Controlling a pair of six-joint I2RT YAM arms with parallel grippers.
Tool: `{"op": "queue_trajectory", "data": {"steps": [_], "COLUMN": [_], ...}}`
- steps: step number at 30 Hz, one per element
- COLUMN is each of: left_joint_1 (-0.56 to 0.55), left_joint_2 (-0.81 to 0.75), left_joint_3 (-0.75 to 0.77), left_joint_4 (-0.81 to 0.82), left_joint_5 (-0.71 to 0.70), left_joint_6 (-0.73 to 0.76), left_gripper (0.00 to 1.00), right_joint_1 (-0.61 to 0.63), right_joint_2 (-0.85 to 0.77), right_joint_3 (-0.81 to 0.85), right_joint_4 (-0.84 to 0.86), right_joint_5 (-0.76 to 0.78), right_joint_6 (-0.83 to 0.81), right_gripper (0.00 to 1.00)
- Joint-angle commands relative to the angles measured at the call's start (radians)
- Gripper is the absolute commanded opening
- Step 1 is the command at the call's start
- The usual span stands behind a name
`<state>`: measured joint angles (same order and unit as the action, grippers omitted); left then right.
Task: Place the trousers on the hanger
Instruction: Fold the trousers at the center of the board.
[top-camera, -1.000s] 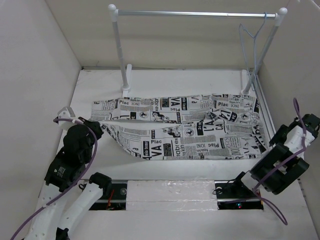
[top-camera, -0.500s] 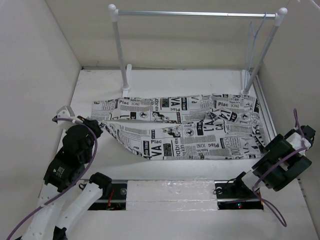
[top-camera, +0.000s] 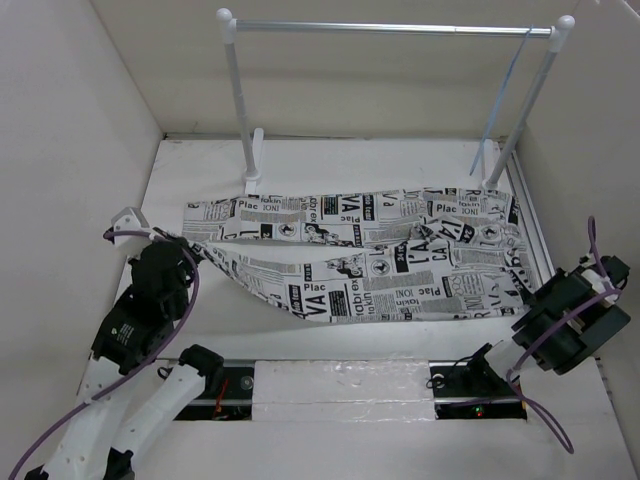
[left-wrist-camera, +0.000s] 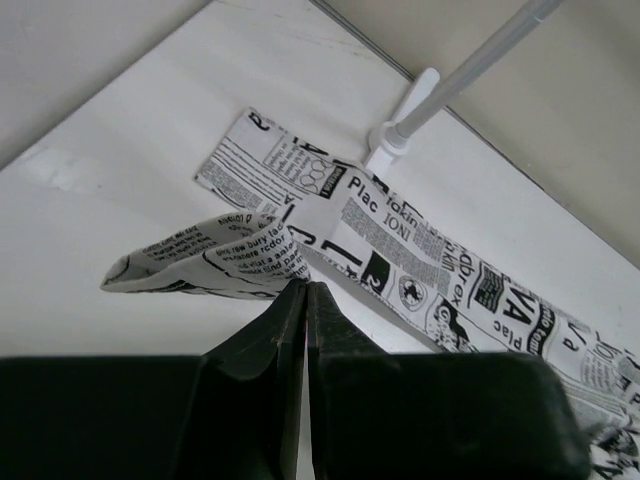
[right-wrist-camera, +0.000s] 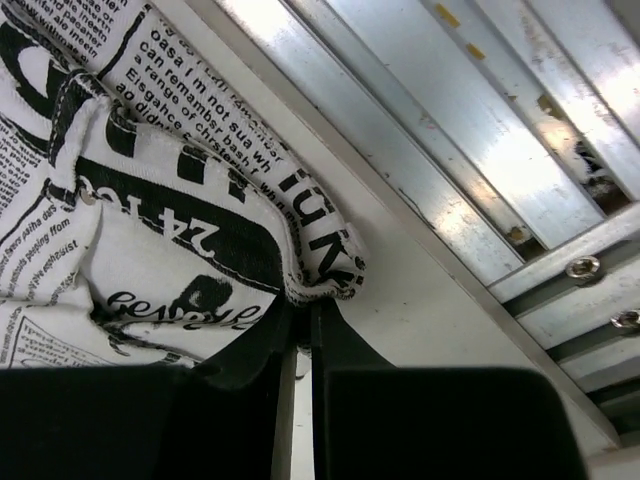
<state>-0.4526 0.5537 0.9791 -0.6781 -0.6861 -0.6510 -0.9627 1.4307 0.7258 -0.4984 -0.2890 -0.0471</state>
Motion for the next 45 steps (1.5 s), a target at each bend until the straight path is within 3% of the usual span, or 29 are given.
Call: {"op": "queue_trajectory", "data": {"steps": [1,6,9,19,22,24,29,31,42,45], "left_joint_1": [-0.005,-0.005,-0.005,-0.005,0.052,0.152,0.445,0.505,0.505,0.505], "left_joint_2": [0.026,0.063,0.086,0.178,0.268,0.333,0.521,0.592,1.135,1.279], "left_joint_3": [0.064,0.11,0.092,-0.013,0.02,0.027,0.067,0.125,0.478,0.657], "left_joint_4": [0.048,0.1,0.133,0.213,0.187,0.231,0.334,0.325,0.226,0.178], "left_joint_5": [-0.122,-0.268,-0.264,-0.309,-0.282,-0.227,0.112,0.146,0.143,0.138], "left_joint_6": [0.045,0.169,0.179,0.171,0.125,0.137,0.185,0.183,0.246,0.266], "left_gripper": [0.0,0.0,0.0,0.0,0.0,0.0,0.0,0.0,0.0,0.0], "right_joint_1": [0.01,0.146,0.197,0.449,0.46,0.47,0.479,0.479,0.498,0.518], "right_joint_2": [-0.047,-0.13,-0.141,0.155,0.259,0.335,0.459,0.508,0.726,0.76], "right_joint_3": [0.052,0.234,0.296,0.728,0.855,0.937,1.072,1.113,1.317,1.36], "right_joint_4": [-0.014,-0.153,-0.135,-0.178,-0.175,-0.172,-0.18,-0.174,-0.175,-0.17], "right_joint_5": [0.045,0.216,0.176,0.267,0.264,0.249,0.231,0.209,0.146,0.165], "right_joint_6": [-0.043,-0.088,-0.044,-0.016,-0.016,-0.017,-0.02,-0.02,-0.003,0.003], "right_gripper": [0.01,0.0,0.0,0.0,0.0,0.0,0.0,0.0,0.0,0.01]}}
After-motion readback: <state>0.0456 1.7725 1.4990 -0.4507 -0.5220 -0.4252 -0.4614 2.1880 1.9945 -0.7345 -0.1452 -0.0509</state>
